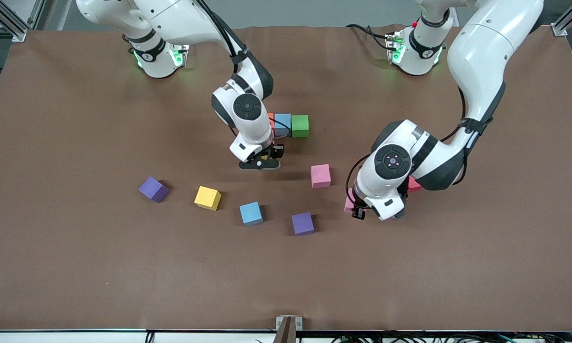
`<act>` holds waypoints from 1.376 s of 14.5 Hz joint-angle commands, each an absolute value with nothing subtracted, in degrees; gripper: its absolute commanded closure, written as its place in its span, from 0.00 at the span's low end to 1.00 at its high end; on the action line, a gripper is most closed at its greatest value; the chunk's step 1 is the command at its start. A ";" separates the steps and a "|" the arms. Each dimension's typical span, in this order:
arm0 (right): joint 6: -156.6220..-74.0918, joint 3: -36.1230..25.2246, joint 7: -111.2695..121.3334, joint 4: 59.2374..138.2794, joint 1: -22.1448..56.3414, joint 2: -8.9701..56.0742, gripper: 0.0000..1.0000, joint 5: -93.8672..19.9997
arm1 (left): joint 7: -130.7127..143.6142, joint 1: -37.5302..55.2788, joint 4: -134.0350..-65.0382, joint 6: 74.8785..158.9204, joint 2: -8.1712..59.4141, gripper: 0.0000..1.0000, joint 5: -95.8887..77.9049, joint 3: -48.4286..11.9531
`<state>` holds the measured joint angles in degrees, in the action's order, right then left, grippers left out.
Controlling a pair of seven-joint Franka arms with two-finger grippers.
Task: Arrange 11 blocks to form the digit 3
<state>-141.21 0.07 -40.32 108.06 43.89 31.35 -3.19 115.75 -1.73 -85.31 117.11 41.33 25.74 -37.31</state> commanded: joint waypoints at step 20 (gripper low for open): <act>-141.42 -0.26 -40.25 109.16 44.12 30.76 0.59 -3.34 | 116.02 -1.93 -85.78 118.12 40.69 0.44 25.75 -37.35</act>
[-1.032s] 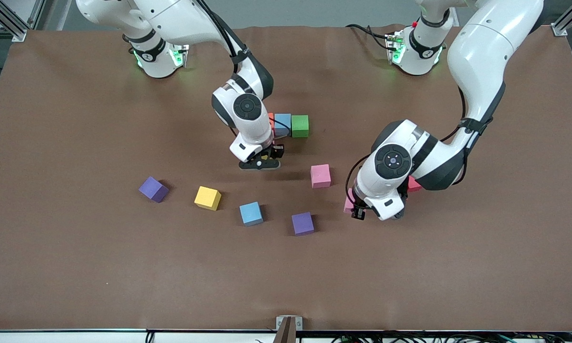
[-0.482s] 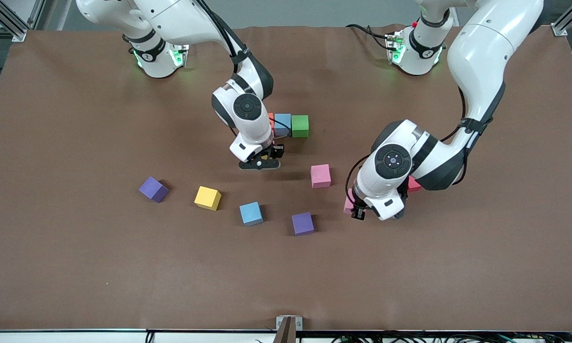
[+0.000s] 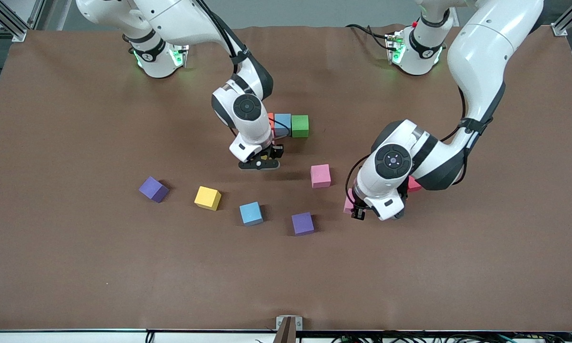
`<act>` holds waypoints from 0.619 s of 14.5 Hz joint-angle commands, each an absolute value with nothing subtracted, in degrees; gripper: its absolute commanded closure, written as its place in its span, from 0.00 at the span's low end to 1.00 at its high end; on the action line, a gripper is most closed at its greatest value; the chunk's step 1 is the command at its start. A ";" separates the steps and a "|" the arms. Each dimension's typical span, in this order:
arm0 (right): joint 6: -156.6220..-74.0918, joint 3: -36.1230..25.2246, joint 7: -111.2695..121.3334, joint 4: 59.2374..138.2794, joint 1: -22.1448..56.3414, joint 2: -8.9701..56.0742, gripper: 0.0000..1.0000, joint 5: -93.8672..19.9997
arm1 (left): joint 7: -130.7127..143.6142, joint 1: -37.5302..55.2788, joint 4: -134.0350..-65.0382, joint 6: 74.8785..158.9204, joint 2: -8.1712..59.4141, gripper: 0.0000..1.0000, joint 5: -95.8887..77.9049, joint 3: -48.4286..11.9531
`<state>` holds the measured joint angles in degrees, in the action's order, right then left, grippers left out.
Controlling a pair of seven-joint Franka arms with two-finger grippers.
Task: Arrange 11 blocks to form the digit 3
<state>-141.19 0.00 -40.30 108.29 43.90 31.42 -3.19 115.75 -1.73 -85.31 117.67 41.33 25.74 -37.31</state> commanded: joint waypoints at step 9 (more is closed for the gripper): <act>-137.57 -0.53 -39.90 104.34 43.51 31.03 0.00 -3.16 | 116.28 -1.76 -85.78 118.12 40.61 0.44 25.58 -37.35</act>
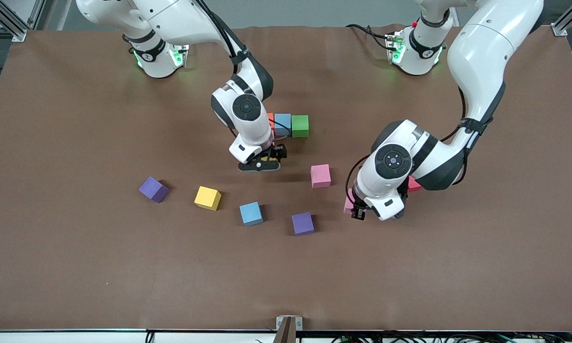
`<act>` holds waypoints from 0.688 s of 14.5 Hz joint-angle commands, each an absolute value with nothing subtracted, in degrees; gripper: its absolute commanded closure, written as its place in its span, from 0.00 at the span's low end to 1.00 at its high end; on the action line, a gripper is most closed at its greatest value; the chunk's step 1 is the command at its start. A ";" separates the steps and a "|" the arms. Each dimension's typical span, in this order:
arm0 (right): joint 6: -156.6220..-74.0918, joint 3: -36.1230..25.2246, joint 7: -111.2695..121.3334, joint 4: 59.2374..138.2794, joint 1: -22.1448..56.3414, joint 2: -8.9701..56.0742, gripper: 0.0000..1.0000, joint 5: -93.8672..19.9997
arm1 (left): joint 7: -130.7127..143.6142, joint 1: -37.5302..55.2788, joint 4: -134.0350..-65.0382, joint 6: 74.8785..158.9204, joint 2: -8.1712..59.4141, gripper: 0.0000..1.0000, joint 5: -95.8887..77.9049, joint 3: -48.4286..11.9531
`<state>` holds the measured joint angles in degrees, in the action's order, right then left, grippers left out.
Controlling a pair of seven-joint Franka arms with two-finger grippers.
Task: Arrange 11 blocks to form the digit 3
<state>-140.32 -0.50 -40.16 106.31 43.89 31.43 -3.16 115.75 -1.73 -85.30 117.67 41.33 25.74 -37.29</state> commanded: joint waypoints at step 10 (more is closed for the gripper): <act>-128.76 -6.41 -40.78 100.81 35.78 28.21 0.00 -2.99 | 134.27 4.21 -89.12 117.42 40.25 0.44 25.31 -38.67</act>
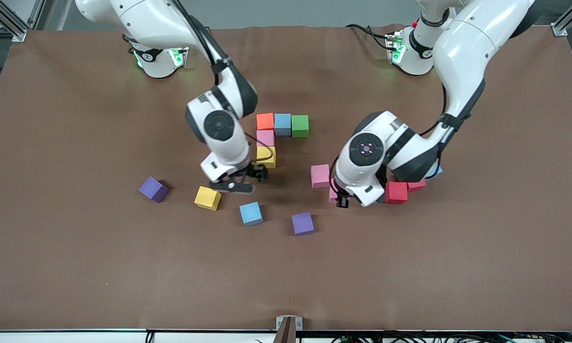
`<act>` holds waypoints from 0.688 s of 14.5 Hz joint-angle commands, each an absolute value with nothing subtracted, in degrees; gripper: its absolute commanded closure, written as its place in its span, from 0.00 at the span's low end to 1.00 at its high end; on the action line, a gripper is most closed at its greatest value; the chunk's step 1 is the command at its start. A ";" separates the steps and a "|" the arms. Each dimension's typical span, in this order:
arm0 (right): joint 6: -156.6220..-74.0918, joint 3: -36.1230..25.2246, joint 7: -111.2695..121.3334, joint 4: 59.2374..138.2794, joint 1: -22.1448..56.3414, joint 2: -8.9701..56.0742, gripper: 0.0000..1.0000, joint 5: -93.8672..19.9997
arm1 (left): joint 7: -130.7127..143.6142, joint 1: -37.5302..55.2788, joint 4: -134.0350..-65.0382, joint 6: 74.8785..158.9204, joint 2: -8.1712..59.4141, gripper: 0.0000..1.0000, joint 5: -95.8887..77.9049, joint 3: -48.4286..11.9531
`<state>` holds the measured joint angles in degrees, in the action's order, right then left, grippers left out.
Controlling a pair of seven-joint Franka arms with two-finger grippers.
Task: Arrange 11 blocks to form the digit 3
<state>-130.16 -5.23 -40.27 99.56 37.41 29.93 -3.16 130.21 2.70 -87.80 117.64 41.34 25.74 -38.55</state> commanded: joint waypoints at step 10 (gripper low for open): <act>-128.67 -8.26 -79.95 88.71 35.59 35.49 0.00 -8.16 | 149.32 13.88 -89.30 121.81 43.76 0.44 25.31 -38.67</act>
